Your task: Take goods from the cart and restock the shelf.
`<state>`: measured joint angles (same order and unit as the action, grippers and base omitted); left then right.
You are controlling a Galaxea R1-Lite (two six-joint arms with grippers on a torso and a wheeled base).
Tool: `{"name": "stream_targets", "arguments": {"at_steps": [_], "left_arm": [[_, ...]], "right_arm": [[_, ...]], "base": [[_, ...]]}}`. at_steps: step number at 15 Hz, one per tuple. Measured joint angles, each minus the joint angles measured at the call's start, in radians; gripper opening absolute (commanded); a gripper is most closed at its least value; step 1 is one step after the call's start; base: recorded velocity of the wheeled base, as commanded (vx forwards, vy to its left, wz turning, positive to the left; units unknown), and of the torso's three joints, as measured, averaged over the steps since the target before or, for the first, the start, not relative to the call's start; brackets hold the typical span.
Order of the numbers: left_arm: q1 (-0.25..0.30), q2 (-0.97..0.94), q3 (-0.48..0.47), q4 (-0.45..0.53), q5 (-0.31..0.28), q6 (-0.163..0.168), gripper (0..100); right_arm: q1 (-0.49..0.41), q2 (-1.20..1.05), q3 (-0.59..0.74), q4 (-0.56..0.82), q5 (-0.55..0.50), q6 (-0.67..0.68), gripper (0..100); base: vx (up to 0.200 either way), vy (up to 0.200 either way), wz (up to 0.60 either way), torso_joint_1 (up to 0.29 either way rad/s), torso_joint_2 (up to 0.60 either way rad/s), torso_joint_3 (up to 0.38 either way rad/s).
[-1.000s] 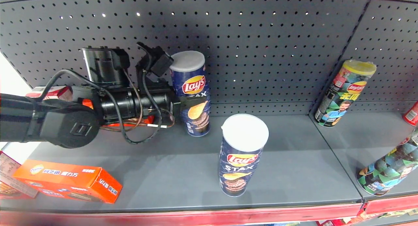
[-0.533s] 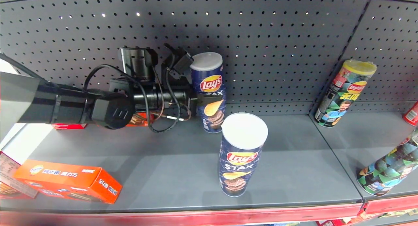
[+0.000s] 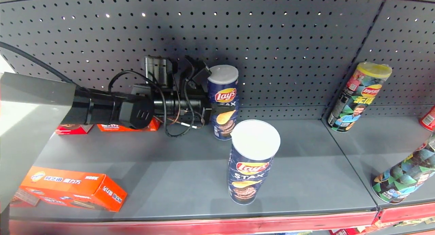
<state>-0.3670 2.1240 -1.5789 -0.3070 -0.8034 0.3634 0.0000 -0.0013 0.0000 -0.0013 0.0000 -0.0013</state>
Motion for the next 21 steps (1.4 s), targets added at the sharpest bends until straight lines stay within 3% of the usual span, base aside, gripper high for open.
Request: {"name": "stream_targets", "arguments": {"at_steps": [3, 4, 9, 14, 18, 21], "left_arm": [[-0.008, 0.004, 0.013, 0.000, 0.000, 0.001, 0], [-0.010, 0.005, 0.017, -0.001, 0.000, 0.015, 100], [-0.013, 0.007, 0.045, -0.002, 0.003, 0.033, 100], [0.011, -0.057, 0.173, 0.000, 0.058, 0.034, 100], [0.028, -0.143, 0.314, -0.013, 0.223, 0.035, 100], [0.029, -0.190, 0.357, -0.023, 0.321, 0.036, 100]], "right_arm": [[0.000, 0.000, 0.000, 0.000, 0.000, 0.000, 100], [0.000, 0.000, 0.000, 0.000, 0.000, 0.000, 100], [0.000, 0.000, 0.000, 0.000, 0.000, 0.000, 100], [0.000, 0.000, 0.000, 0.000, 0.000, 0.000, 100], [0.000, 0.000, 0.000, 0.000, 0.000, 0.000, 100], [0.000, 0.000, 0.000, 0.000, 0.000, 0.000, 100]], "base": [[0.000, 0.000, 0.00, 0.000, 0.00, 0.000], [0.000, 0.000, 0.00, 0.000, 0.00, 0.000], [0.000, 0.000, 0.00, 0.000, 0.00, 0.000], [0.000, 0.000, 0.00, 0.000, 0.00, 0.000], [0.000, 0.000, 0.00, 0.000, 0.00, 0.000], [0.000, 0.000, 0.00, 0.000, 0.00, 0.000]]}}
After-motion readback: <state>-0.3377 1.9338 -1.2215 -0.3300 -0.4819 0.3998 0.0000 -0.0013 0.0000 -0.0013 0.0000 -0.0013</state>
